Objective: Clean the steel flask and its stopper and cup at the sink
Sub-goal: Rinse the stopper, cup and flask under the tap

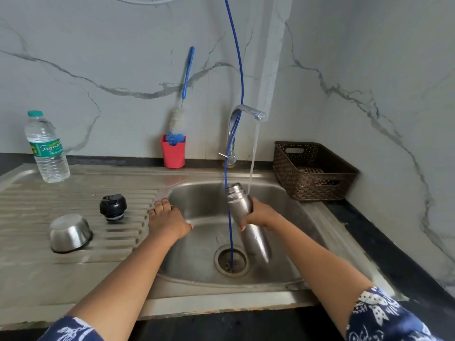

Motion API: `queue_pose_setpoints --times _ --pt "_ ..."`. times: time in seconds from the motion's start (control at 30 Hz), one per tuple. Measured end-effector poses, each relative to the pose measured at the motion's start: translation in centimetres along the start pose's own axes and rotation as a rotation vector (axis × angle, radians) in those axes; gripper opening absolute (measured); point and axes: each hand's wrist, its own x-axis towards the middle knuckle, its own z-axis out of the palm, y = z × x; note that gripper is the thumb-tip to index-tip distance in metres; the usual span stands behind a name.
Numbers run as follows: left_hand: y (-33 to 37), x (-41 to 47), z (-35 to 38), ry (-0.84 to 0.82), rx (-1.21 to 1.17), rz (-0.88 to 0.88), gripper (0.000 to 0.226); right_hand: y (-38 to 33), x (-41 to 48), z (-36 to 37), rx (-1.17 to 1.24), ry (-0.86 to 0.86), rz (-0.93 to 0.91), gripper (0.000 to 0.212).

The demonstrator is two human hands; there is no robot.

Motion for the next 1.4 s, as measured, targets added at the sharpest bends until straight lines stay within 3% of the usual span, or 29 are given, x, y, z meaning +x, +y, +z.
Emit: queue_pose_setpoints --times 0.07,0.13,0.27,0.5,0.67,0.8,0.9,1.1,1.2,1.4 --pt "0.0 0.0 0.0 0.006 0.011 0.000 0.093 1.3 0.5 0.0 0.262 0.015 0.094 0.091" --pt "0.0 0.0 0.1 0.007 0.020 0.003 0.091 1.8 1.3 -0.2 0.366 0.065 0.140 0.086" --pt "0.1 0.1 0.1 0.004 0.022 0.003 0.090 1.9 2.7 -0.9 0.273 0.199 0.090 0.086" --pt "0.2 0.1 0.1 0.004 0.034 -0.010 0.091 2.1 4.0 -2.2 0.287 0.246 0.026 0.085" --pt "0.2 0.0 0.1 0.010 0.046 -0.007 0.091 2.7 4.1 -2.0 0.211 0.173 0.031 0.089" --pt "0.2 0.0 0.1 0.008 0.038 -0.015 0.091 2.5 4.3 -2.3 0.372 0.226 0.009 0.087" --pt "0.3 0.0 0.1 0.010 0.040 -0.013 0.091 3.1 3.8 -0.6 0.258 0.141 0.032 0.086" --pt "0.3 0.0 0.1 0.004 0.051 -0.013 0.090 3.4 4.0 -1.4 0.391 0.200 0.020 0.088" --pt "0.2 -0.1 0.0 0.009 0.044 -0.015 0.090 4.1 3.7 -0.5 0.250 0.140 0.065 0.089" --pt "0.3 -0.1 0.1 0.005 0.055 -0.009 0.091 3.8 3.9 -1.7 0.300 0.183 0.020 0.090"
